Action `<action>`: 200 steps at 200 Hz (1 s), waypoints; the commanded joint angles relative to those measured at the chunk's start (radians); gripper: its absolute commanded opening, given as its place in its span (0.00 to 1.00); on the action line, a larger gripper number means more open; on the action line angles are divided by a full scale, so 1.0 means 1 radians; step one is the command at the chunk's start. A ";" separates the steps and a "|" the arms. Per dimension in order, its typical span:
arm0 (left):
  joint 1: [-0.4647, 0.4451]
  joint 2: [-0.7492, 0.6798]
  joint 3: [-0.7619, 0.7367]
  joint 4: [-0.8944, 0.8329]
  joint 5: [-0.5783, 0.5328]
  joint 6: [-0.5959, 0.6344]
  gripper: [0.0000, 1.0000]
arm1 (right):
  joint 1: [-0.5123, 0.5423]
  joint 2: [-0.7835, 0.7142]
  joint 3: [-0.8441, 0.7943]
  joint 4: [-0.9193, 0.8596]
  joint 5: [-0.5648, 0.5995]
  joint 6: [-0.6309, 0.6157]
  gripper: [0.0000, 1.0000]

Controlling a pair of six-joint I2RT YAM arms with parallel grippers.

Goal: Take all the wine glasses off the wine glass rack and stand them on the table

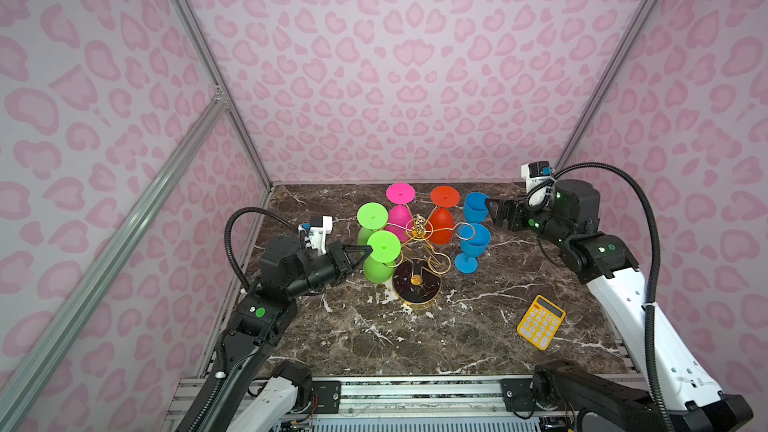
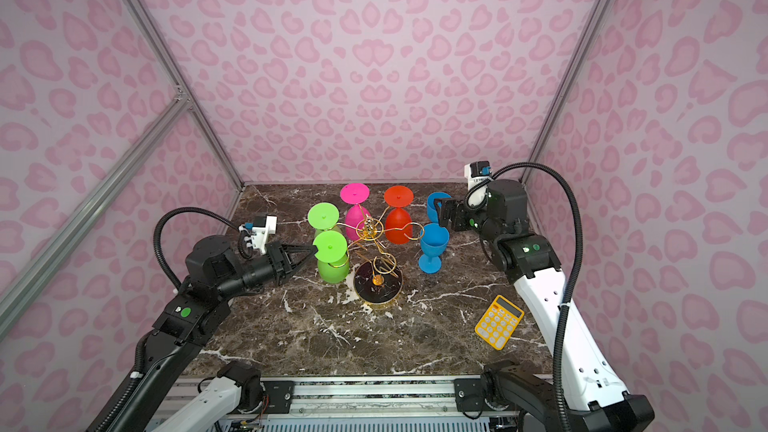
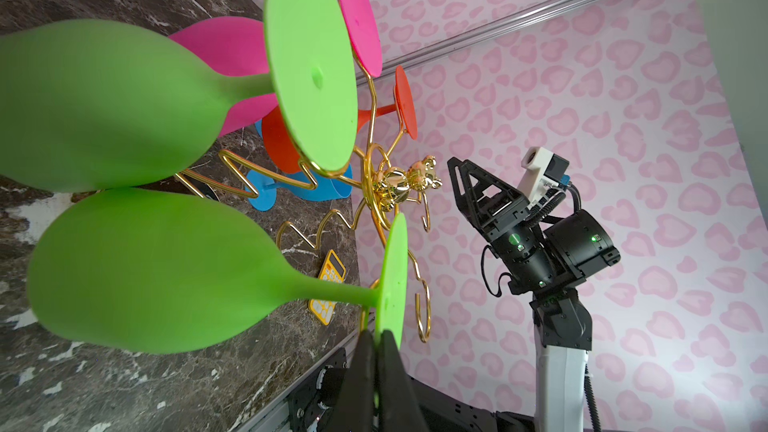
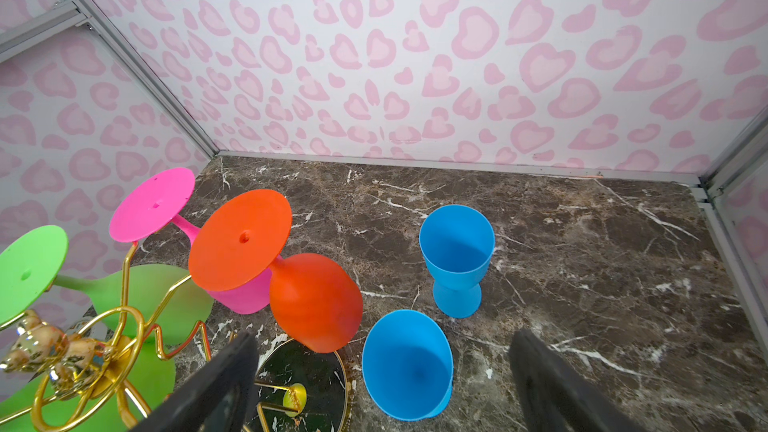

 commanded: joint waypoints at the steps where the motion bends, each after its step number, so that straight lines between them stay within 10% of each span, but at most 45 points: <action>1: 0.007 -0.026 -0.013 -0.008 -0.001 -0.006 0.04 | 0.001 0.002 -0.005 0.030 -0.010 0.002 0.96; 200: 0.028 -0.265 -0.046 -0.158 0.094 -0.075 0.04 | 0.000 0.009 0.013 0.033 -0.024 0.005 0.96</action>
